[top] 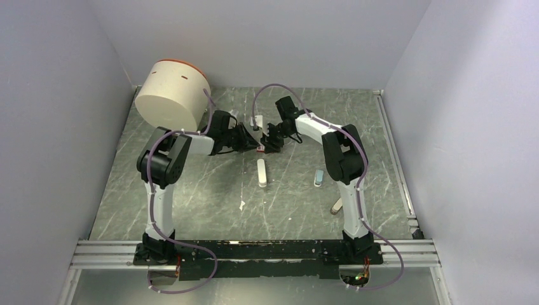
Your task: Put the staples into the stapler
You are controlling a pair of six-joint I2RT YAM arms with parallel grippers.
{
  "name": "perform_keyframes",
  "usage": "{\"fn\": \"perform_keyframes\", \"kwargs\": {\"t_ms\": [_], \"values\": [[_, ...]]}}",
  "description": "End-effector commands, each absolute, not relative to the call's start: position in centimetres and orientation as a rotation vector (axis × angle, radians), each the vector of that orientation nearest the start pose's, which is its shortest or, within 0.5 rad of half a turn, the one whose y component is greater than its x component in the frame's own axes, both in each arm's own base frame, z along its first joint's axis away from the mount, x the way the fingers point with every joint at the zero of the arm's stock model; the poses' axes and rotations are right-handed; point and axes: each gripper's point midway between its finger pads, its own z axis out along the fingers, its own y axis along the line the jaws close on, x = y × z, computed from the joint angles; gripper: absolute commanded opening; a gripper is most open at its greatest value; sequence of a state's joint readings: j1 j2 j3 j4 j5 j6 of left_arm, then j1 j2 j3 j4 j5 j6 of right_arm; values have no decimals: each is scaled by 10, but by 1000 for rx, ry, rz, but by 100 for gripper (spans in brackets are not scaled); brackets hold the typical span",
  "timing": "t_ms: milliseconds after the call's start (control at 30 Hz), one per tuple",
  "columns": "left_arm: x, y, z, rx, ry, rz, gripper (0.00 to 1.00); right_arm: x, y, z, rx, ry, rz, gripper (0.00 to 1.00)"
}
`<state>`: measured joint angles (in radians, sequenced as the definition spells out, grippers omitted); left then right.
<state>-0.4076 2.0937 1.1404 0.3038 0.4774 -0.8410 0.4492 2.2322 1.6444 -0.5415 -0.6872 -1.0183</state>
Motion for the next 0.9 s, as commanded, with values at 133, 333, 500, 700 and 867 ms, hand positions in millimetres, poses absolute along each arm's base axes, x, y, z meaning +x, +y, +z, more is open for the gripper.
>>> {"fn": "perform_keyframes", "kwargs": {"t_ms": [133, 333, 500, 700, 867], "values": [[418, -313, 40, -111, 2326, -1286, 20, 405, 282, -13, -1822, 1770, 715, 46], [411, -318, 33, -77, 2343, -1356, 22, 407, 284, -10, -1808, 1762, 689, 45], [407, -325, 35, -64, 2321, -1453, 21, 407, 292, -11, -1815, 1747, 663, 43], [408, -321, 32, -71, 2332, -1439, 14, 408, 294, -4, -1797, 1741, 660, 50], [415, -310, 26, -95, 2353, -1383, 7, 417, 268, 12, -1730, 1772, 612, 69]]}}
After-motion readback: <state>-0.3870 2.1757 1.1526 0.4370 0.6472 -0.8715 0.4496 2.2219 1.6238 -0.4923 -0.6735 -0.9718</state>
